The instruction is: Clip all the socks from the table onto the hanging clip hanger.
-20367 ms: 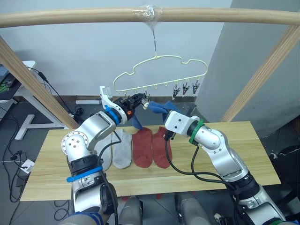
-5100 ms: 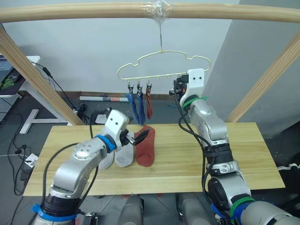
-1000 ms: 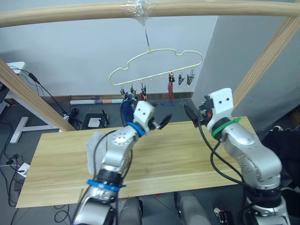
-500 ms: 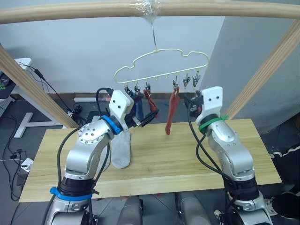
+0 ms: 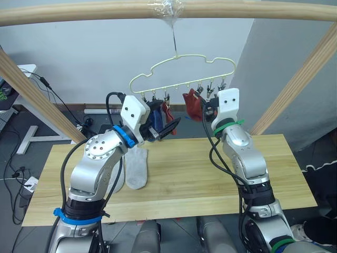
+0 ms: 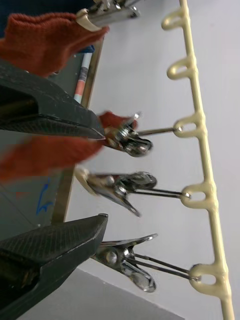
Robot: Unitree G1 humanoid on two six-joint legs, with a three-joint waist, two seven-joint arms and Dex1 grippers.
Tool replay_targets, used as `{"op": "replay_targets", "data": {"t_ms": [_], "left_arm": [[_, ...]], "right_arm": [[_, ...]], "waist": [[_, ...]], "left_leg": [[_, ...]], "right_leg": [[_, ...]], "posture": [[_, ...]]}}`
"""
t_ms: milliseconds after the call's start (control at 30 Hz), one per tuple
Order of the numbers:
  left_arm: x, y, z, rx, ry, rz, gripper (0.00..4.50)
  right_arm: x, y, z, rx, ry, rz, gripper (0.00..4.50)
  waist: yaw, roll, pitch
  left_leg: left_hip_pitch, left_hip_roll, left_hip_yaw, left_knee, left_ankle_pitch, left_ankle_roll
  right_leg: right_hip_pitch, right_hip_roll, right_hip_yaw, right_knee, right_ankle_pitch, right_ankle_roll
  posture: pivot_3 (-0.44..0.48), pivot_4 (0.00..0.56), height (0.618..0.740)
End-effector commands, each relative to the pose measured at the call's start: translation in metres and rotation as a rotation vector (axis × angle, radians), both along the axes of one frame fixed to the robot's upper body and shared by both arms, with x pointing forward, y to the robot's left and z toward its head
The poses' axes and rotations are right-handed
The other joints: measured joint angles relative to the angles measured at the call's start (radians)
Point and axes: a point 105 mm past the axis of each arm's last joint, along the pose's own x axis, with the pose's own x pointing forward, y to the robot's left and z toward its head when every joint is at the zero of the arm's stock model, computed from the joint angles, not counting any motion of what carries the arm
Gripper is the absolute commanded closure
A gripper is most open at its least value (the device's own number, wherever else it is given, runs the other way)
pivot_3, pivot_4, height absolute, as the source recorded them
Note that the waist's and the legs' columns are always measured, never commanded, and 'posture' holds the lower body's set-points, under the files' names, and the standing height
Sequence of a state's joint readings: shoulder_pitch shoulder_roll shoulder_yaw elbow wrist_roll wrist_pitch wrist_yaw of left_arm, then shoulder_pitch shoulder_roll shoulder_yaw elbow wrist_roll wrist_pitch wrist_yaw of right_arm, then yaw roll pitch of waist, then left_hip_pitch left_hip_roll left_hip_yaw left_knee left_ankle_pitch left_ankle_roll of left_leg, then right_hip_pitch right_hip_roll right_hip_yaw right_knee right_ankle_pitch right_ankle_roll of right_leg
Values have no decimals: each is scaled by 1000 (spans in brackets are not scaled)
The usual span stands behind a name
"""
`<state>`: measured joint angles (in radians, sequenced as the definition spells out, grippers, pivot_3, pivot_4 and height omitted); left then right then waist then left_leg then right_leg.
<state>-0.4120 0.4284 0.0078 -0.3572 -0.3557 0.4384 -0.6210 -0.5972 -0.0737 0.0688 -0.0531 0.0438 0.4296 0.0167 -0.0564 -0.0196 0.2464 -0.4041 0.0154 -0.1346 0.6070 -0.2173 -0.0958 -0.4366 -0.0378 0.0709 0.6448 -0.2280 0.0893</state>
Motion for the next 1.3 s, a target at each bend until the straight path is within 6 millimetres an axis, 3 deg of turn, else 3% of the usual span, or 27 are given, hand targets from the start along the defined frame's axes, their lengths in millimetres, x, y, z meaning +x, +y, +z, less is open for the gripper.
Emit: {"op": "replay_targets", "data": {"t_ms": [33, 400, 500, 967, 1133, 1300], "left_arm": [[-7, 0, 16, -19, -55, -10, 464], [-7, 0, 18, -26, -55, -9, 464], [-7, -1, 20, -27, -59, -12, 464], [-7, -1, 24, -34, -66, -10, 464], [-7, -5, 37, -48, -93, -18, 464], [-6, -4, 37, -50, -92, -11, 464]], "right_arm": [[0, -2, 17, 13, -73, -14, 2025], [4, -4, 20, 20, -79, -32, 2025], [4, -3, 20, 22, -76, -32, 2556], [9, 1, 26, 34, -89, -39, 2556], [8, 15, 30, 44, -99, 12, 2556], [10, 18, 31, 54, -101, 16, 2556]], "waist": [[0, 0, 0], [0, 0, 0], [1, 0, 0], [1, 0, 0], [0, 0, 0], [1, 0, 0]], "left_leg": [[0, 0, 0, 0, 0, 0], [0, 0, 0, 0, 0, 0], [0, 0, 0, 0, 0, 0], [0, 0, 0, 0, 0, 0], [0, 0, 0, 0, 0, 0], [0, 0, 0, 0, 0, 0]], "right_leg": [[0, 0, 0, 0, 0, 0], [0, 0, 0, 1, 0, 0], [0, 0, 0, 1, 0, 0], [0, 0, 0, 1, 1, -1], [0, 0, 0, 1, 1, -1], [0, 0, 0, 1, 3, -5]], "posture": [[56, 241, 740], [62, 242, 740], [60, 244, 740], [60, 244, 740], [66, 244, 740], [66, 244, 740]]}}
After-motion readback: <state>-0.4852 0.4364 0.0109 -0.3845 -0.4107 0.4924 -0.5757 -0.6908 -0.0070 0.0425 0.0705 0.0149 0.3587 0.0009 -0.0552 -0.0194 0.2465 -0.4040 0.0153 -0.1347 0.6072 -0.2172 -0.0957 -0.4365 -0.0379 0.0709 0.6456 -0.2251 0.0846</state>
